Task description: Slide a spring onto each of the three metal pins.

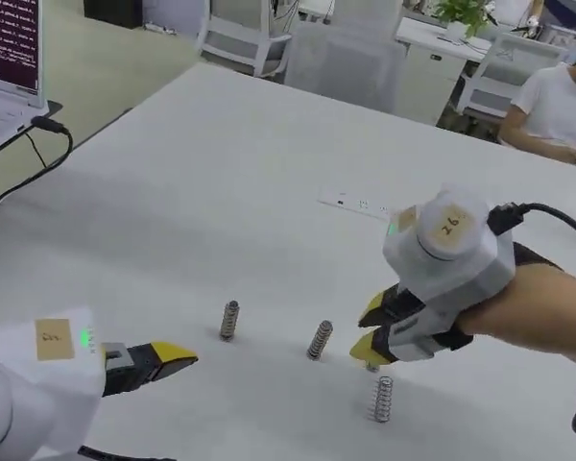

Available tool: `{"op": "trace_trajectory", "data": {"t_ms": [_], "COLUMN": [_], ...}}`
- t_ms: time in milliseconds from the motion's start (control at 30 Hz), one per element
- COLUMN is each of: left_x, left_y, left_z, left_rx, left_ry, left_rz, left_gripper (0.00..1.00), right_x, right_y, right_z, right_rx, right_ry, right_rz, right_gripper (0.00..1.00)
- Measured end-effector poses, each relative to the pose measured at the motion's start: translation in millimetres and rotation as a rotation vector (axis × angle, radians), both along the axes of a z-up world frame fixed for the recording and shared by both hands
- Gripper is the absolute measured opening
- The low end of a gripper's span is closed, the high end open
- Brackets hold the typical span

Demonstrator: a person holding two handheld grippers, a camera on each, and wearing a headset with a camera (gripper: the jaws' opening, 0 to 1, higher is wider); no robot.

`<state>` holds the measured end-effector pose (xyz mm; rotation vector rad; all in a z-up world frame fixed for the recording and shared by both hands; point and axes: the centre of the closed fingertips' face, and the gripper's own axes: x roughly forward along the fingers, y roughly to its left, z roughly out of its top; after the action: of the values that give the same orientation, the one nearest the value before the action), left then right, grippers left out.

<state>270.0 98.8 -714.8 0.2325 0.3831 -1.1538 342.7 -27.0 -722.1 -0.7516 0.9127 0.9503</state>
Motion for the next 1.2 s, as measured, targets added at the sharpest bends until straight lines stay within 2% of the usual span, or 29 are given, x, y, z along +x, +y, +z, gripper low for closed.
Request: {"op": "trace_trajectory", "data": {"t_ms": [267, 567, 667, 767, 900, 933, 967, 1033, 1067, 1100, 1200], "left_x": [-1.9, -5.8, -6.5, -7.2, -8.7, -8.7, -8.7, -8.3, -7.8, -7.5, -7.2], "left_y": [-2.6, -7.6, -7.7, -6.8, -6.3, -6.3, -6.1, -5.8, -5.4, -5.2, -4.7], "left_z": [1.4, 3.1, 4.3, 5.2, 4.6, 4.5, 4.5, 4.9, 5.5, 5.8, 5.5], "left_rx": [0.008, 0.012, 0.012, 0.01, 0.012, 0.012, 0.011, 0.01, 0.008, 0.007, 0.007], "left_ry": [-0.001, -0.002, -0.004, -0.005, -0.005, -0.005, -0.005, -0.006, -0.008, -0.008, -0.009], "left_rz": [-0.017, -0.037, -0.039, -0.036, -0.036, -0.036, -0.035, -0.034, -0.032, -0.031, -0.03], "left_gripper": [0.61, 0.61, 0.61, 0.61, 0.6, 0.6, 0.6, 0.6, 0.6, 0.6, 0.6], "right_x": [-21.0, -38.9, -41.5, -38.4, -31.6, -30.4, -27.3, -24.3, -23.3, -22.2, -18.6], "right_y": [-11.7, -32.0, -37.8, -40.8, -41.7, -42.1, -43.7, -46.4, -45.8, -46.7, -47.0], "right_z": [-6.8, -28.4, -38.1, -44.5, -51.3, -52.0, -54.5, -56.1, -56.3, -57.1, -58.7], "right_rx": [0.03, 0.046, 0.051, 0.059, 0.085, 0.087, 0.094, 0.089, 0.098, 0.115, 0.15], "right_ry": [0.012, 0.054, 0.083, 0.075, 0.063, 0.06, 0.055, 0.044, 0.042, 0.049, 0.058], "right_rz": [-0.051, -0.17, -0.246, -0.293, -0.397, -0.411, -0.465, -0.492, -0.507, -0.558, -0.612], "right_gripper": [0.19, 0.2, 0.21, 0.21, 0.24, 0.24, 0.23, 0.21, 0.22, 0.22, 0.26]}}
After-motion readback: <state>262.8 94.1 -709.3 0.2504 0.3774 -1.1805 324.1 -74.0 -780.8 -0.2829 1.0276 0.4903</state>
